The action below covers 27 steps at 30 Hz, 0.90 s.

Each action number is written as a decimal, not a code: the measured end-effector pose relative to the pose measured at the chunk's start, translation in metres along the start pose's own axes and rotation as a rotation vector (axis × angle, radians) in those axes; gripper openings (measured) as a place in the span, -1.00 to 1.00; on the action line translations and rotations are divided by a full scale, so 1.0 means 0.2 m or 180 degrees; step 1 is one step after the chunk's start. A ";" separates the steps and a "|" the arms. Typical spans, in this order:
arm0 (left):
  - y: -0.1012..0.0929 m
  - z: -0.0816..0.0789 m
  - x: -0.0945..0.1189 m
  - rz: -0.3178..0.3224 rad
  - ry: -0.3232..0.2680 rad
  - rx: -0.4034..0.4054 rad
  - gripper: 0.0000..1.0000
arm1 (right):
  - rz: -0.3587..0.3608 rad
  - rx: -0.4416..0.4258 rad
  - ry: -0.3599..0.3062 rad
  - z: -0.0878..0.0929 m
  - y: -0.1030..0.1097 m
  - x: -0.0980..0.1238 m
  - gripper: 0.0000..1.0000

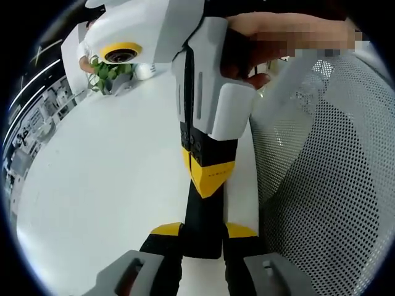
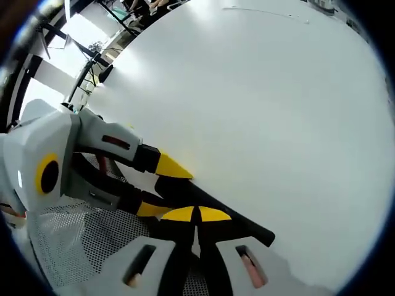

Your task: Press the specified remote control buttons in sequence, fully releasing each button before pressing the next.

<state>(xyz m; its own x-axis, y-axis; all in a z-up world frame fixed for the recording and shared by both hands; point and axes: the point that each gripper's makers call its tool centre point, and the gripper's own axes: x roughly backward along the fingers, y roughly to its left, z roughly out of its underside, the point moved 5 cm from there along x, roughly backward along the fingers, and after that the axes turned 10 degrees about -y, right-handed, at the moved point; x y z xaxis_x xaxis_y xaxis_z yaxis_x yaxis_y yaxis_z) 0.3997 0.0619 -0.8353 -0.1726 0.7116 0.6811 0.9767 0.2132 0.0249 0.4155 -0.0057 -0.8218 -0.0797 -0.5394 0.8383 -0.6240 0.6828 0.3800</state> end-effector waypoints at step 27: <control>-0.01 -0.03 -0.02 -0.0056 -0.0043 -0.0011 -0.51 | 0.0379 0.0372 0.0117 0.01 0.02 -0.02 -1.00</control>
<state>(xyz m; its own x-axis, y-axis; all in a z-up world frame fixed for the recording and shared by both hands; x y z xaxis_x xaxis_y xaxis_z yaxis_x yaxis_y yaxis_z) 0.3996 0.0550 -0.8347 -0.1914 0.7168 0.6705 0.9740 0.2232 0.0393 0.4123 -0.0018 -0.8240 -0.1315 -0.4382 0.8892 -0.6982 0.6777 0.2307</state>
